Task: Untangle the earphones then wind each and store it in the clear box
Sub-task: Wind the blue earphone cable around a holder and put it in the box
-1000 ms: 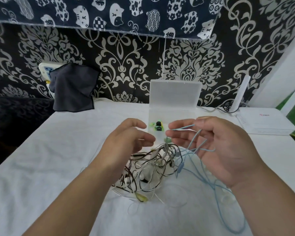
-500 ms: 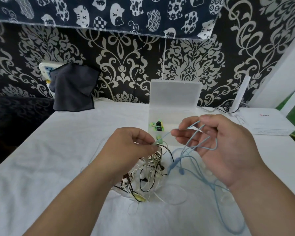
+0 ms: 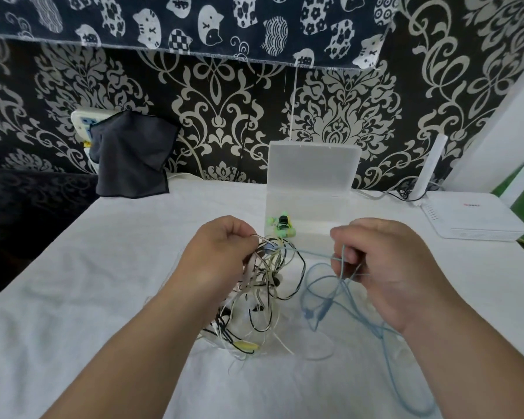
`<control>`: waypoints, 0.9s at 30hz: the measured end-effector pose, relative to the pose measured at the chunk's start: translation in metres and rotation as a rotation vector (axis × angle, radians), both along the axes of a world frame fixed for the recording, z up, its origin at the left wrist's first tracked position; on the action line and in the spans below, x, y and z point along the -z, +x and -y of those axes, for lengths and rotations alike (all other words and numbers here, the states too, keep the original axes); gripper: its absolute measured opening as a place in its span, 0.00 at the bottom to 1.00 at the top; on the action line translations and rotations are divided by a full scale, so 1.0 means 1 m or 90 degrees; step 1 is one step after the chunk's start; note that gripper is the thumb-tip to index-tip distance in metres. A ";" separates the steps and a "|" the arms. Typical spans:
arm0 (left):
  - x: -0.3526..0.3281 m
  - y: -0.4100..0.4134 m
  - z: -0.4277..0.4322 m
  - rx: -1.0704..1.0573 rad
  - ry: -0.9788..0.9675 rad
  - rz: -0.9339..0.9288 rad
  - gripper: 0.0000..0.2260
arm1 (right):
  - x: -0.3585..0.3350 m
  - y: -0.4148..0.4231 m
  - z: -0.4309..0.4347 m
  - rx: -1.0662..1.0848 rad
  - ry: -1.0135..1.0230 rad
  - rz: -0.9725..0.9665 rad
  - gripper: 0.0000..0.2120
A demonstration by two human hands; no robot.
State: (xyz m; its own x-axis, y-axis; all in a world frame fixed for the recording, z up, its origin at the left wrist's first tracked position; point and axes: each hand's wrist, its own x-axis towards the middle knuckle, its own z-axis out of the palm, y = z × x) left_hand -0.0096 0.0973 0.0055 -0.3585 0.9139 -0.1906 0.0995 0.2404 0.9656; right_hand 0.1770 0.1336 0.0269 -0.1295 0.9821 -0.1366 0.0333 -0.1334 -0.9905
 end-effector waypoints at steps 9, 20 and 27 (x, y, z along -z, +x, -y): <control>0.002 0.000 0.001 0.054 0.055 -0.026 0.06 | 0.002 -0.002 0.008 -0.123 0.110 0.273 0.25; -0.005 0.003 0.008 0.142 0.046 -0.066 0.15 | 0.005 0.000 0.003 -0.010 0.233 0.334 0.21; -0.002 0.002 0.006 0.102 0.032 -0.064 0.18 | 0.006 0.000 0.002 0.000 0.226 0.325 0.16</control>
State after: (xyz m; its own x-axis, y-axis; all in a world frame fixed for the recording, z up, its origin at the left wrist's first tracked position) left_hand -0.0075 0.0913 0.0080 -0.2232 0.9681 -0.1139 0.2294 0.1657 0.9591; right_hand 0.1774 0.1311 0.0213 -0.1336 0.9790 0.1538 0.5143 0.2011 -0.8337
